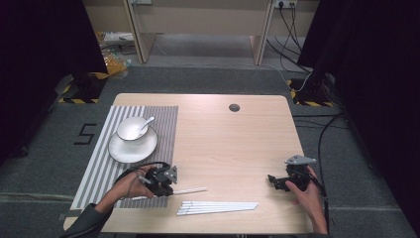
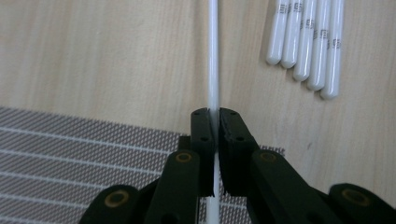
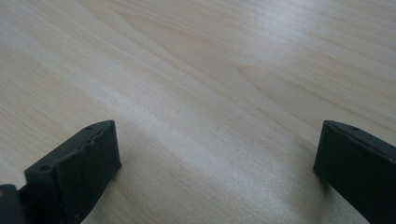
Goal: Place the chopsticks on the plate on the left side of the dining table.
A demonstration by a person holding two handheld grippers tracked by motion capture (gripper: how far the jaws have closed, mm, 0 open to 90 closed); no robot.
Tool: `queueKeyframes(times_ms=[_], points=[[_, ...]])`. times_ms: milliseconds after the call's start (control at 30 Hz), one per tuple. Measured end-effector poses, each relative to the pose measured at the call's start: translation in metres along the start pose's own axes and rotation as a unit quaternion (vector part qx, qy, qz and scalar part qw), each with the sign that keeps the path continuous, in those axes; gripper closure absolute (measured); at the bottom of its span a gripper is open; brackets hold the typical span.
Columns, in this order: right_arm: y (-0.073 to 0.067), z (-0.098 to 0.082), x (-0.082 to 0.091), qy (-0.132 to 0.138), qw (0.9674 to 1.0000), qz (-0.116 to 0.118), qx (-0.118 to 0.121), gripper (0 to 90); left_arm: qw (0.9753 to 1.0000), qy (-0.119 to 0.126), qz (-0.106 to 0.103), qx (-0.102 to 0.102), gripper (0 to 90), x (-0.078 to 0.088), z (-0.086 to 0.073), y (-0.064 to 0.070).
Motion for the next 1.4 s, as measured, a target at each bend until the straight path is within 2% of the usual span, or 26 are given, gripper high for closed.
queueKeyframes(times_ms=[167, 433, 600, 733, 867, 1000, 1033, 1167, 1267, 1400], points=[[0.0, 0.0, 0.0, 0.0, 1.0, 0.0, 0.0, 0.3, 0.9998, -0.014, 0.012, 0.01, 84.7, 0.012, -0.008, -0.006], [0.0, 0.0, 0.0, 0.001, 1.0, 0.0, 0.001, 0.3, 0.9988, -0.016, 0.034, 0.031, 84.8, 0.031, -0.021, -0.019], [0.0, 0.0, 0.0, 0.001, 1.0, 0.0, 0.001, 0.3, 0.9982, -0.012, 0.038, 0.045, 84.8, 0.037, -0.026, -0.025], [0.0, 0.0, 0.0, 0.001, 1.0, 0.0, 0.001, 0.3, 0.9979, -0.025, 0.034, 0.048, 84.9, 0.039, -0.03, -0.028], [0.0, 0.0, 0.0, 0.001, 1.0, 0.0, 0.001, 0.3, 0.9971, -0.028, 0.044, 0.055, 84.8, 0.043, -0.033, -0.034], [0.0, 0.0, 0.0, 0.001, 1.0, 0.0, 0.001, 0.3, 0.9967, -0.037, 0.042, 0.059, 84.9, 0.048, -0.037, -0.036], [0.0, 0.0, 0.0, 0.001, 1.0, 0.0, 0.001, 0.3, 0.9963, -0.038, 0.048, 0.06, 84.9, 0.05, -0.038, -0.039], [0.0, 0.0, 0.0, 0.001, 1.0, 0.0, 0.001, 0.3, 0.9954, -0.05, 0.047, 0.067, 84.9, 0.054, -0.044, -0.043], [0.0, 0.0, 0.0, 0.001, 1.0, 0.0, 0.001, 0.3, 0.9939, -0.058, 0.055, 0.076, 84.9, 0.058, -0.049, -0.049], [0.0, 0.0, 0.0, 0.001, 1.0, 0.0, 0.001, 0.3, 0.9915, -0.059, 0.064, 0.098, 84.9, 0.067, -0.058, -0.062]])
Point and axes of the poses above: each handheld gripper's, and its own axes: x roughly backward along the jaws, z roughly out of its top, y roughly to its right, the point moved 4 cm from there along -x, roughly forward along the jaws, and after that the axes turned 3 degrees about -y, right-handed, at the moved point
